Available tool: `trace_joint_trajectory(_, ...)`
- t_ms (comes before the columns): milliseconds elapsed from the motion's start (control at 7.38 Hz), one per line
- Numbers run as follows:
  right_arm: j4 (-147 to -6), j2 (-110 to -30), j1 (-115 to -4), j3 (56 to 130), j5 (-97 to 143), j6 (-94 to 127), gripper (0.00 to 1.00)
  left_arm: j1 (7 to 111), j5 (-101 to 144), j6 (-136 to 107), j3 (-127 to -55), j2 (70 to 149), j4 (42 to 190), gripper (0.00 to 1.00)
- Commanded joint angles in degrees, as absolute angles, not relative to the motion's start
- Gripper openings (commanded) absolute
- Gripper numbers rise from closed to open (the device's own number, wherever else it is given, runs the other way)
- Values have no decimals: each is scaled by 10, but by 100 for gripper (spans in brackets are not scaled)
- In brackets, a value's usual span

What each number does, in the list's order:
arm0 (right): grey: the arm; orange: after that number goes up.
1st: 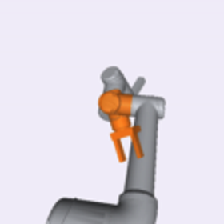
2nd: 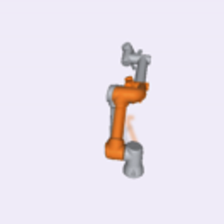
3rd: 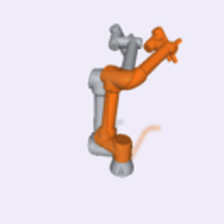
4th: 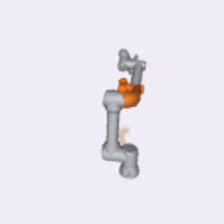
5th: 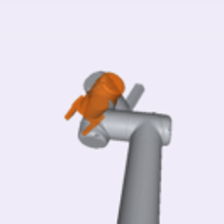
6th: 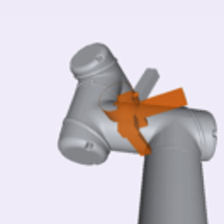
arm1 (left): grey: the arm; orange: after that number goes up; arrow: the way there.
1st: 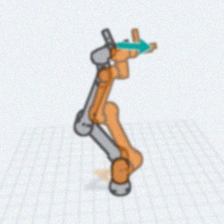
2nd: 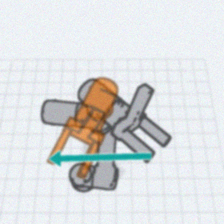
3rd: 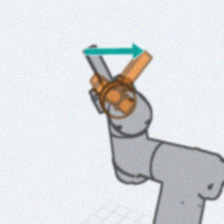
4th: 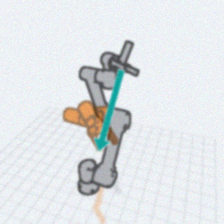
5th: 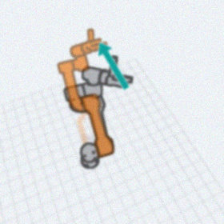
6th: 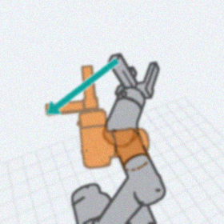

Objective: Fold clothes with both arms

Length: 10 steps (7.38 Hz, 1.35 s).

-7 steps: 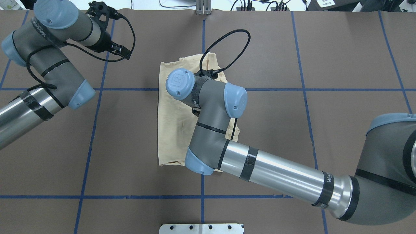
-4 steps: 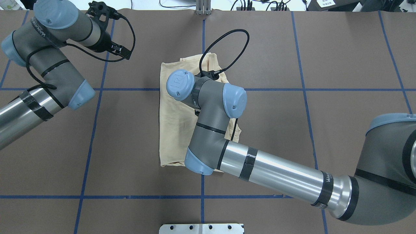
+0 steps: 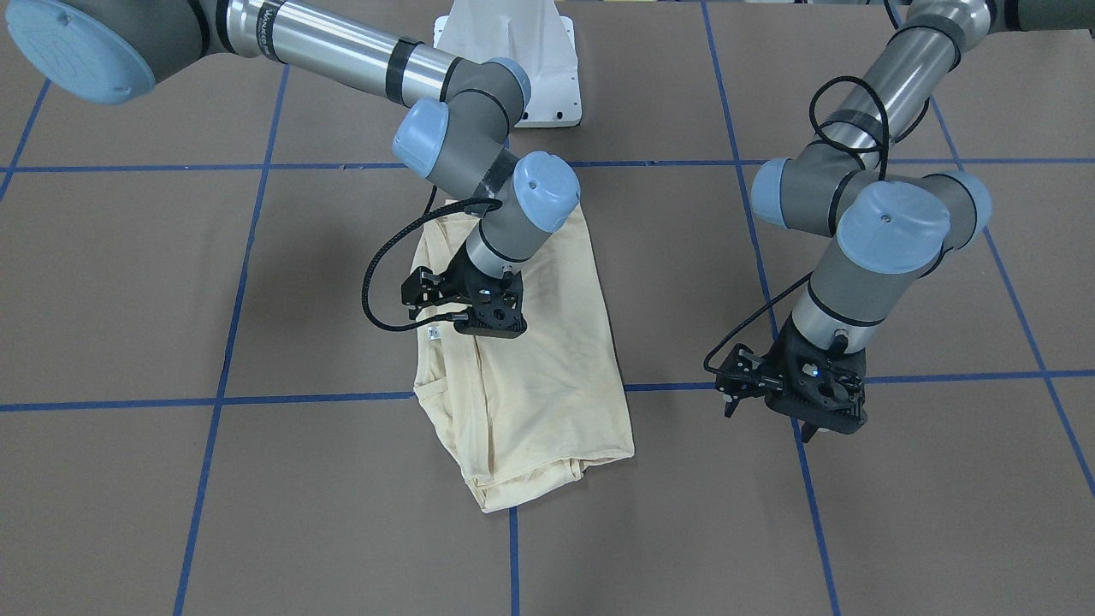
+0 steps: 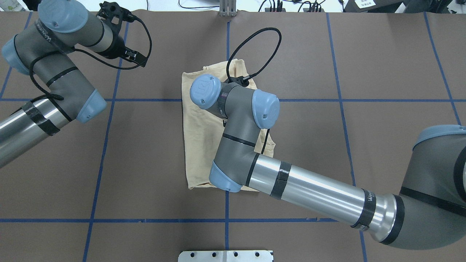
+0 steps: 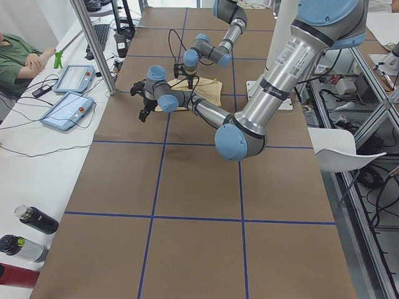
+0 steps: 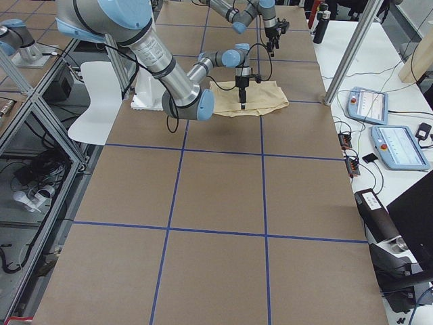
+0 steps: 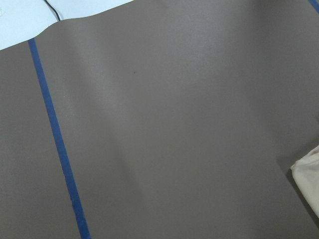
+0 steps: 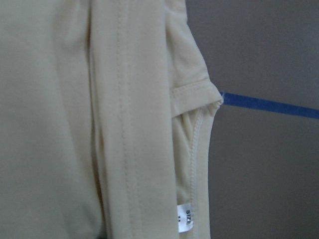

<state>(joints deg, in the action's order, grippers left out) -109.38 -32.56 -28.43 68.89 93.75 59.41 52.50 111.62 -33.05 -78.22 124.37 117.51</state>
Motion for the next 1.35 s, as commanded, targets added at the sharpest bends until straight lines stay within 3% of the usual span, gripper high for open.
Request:
trace_joint_trajectory(0, -1119, -325, -292, 706, 938, 581, 100, 525, 1116, -330, -782, 1244, 1175, 100)
trace_joint_trajectory(677, -1125, -340, -294, 711, 938, 578, 100, 525, 1116, -330, -782, 1244, 1175, 100)
trace_joint_trajectory(1219, -1129, -539, -362, 897, 921, 439, 100, 525, 1116, -330, -782, 1244, 1175, 100)
